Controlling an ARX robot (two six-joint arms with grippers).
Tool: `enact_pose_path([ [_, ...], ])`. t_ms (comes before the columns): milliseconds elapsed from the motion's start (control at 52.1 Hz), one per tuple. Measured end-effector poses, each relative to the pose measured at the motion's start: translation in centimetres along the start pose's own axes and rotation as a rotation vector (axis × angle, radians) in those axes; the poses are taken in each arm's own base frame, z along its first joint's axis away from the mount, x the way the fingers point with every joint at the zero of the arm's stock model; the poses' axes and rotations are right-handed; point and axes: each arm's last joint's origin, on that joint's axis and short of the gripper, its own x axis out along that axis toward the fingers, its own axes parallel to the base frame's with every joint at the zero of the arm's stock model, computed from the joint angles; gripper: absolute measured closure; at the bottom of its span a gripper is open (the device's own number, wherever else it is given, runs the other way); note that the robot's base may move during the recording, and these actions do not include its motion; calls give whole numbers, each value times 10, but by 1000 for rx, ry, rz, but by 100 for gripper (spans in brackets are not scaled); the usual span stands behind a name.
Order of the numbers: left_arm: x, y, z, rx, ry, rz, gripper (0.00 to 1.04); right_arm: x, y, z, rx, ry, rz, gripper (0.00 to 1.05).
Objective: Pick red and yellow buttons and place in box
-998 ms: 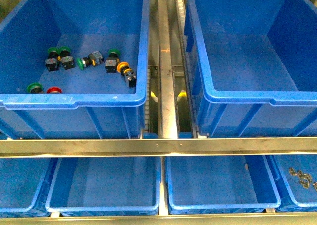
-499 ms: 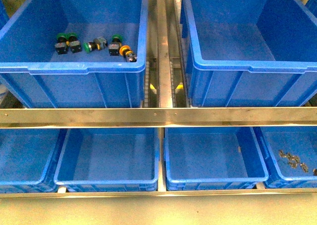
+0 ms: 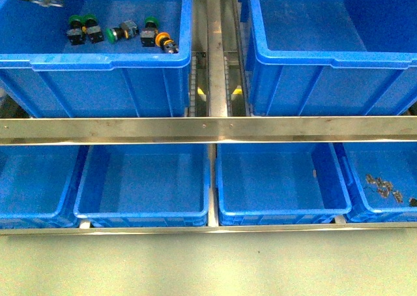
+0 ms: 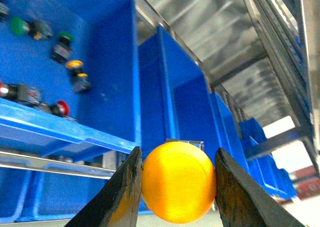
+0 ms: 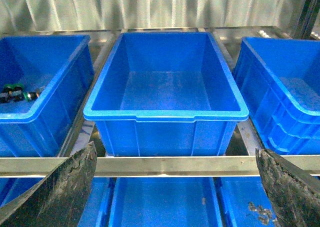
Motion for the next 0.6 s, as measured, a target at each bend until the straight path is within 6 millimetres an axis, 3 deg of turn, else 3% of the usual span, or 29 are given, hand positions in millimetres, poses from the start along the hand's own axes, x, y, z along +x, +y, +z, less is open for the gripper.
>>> enact_pose_path([
  [230, 38, -9, -31, -57, 150, -152, 72, 0, 0, 0, 0, 0, 0, 7],
  [480, 85, -22, -45, -104, 194, -249, 72, 0, 0, 0, 0, 0, 0, 7],
  [595, 98, -28, -47, -109, 200, -269, 72, 0, 0, 0, 0, 0, 0, 7],
])
